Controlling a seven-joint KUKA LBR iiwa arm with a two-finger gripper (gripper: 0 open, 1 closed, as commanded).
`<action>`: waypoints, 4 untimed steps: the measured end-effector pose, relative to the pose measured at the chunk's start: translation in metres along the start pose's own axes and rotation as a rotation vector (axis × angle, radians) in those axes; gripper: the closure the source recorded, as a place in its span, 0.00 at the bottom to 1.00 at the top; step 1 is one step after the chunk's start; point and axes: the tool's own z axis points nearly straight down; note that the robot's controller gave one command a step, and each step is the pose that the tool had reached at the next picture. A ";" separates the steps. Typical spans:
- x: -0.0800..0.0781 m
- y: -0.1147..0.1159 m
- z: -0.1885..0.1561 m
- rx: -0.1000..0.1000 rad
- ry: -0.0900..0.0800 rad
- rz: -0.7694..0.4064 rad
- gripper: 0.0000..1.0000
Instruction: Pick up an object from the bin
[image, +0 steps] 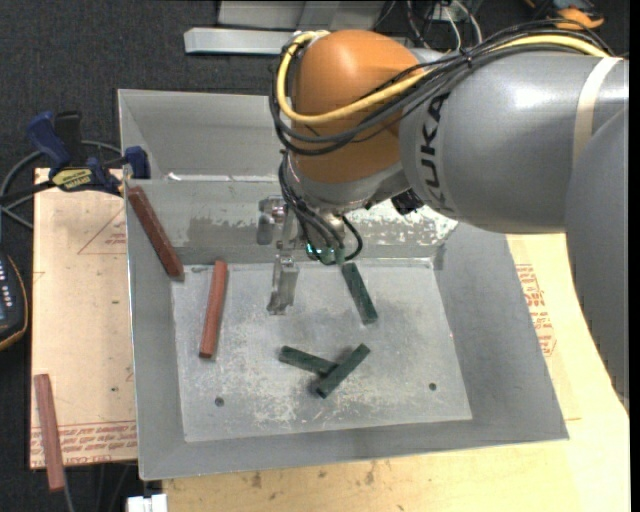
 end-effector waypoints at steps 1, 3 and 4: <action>-0.047 0.045 0.098 0.000 -0.006 -0.357 0.00; -0.032 0.059 0.161 0.000 -0.005 -0.672 1.00; -0.051 0.040 0.001 0.002 -0.020 -0.663 1.00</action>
Offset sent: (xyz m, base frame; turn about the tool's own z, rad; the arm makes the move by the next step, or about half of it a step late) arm 0.0461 0.0442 -0.0958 -0.3584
